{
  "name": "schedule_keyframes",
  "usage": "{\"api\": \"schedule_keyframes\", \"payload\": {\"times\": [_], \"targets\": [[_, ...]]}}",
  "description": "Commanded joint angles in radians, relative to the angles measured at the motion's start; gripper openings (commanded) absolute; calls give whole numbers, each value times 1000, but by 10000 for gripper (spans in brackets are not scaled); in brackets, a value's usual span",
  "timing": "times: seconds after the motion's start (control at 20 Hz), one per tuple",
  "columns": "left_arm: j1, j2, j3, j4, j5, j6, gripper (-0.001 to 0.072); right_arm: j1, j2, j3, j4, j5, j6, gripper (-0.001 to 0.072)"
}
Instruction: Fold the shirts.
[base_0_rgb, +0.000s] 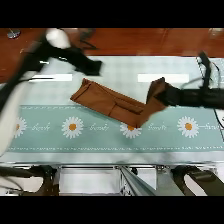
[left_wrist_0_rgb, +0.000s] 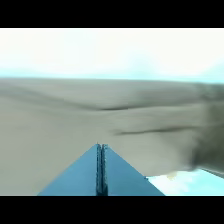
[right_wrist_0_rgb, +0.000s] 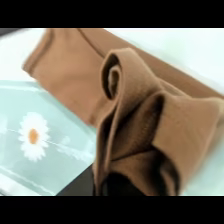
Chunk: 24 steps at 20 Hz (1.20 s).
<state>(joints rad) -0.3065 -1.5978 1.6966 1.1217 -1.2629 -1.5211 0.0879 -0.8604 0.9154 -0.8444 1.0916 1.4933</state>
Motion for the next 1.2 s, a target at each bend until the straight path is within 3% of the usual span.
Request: {"api": "schedule_keyframes", "payload": {"times": [0.0, 0.15, 0.3, 0.45, 0.55, 0.6, 0.65, 0.7, 0.85, 1.0, 1.05, 1.15], "targets": [[253, 335, -272, 23, 54, 42, 28, 198, -250, 205, 1, -104, 18, 29], [349, 671, -632, 23, 158, 32, 27, 342, -565, 493, 1, -100, 19, 29], [350, 926, -950, -29, 209, 0, 28, 439, -874, 823, 1, -71, 62, 29], [350, 1054, -1159, -133, 235, -2, 28, 492, -1146, 1134, 1, -47, 115, 29], [350, 1073, -1222, -151, 259, -2, 28, 506, -1244, 1202, 39, -72, 151, 30], [350, 1069, -1234, -150, 280, -1, 27, 506, -1271, 1200, 76, -72, 152, 110], [350, 1062, -1238, -150, 304, 2, 27, 507, -1290, 1199, 107, -53, 150, 424], [350, 1052, -1238, -151, 336, 2, 27, 506, -1293, 1199, 114, -20, 127, 623], [350, 1032, -1235, -154, 394, 1, 28, 409, -1224, 1199, 101, 141, 77, 624], [350, 1030, -1235, -155, 391, 1, 28, 211, -1068, 1194, 96, 445, -6, 624], [350, 1030, -1236, -155, 390, 1, 28, 151, -997, 1164, 64, 515, -40, 624], [350, 1030, -1236, -155, 390, 1, 28, 53, -810, 998, -130, 519, -61, 624]]}}
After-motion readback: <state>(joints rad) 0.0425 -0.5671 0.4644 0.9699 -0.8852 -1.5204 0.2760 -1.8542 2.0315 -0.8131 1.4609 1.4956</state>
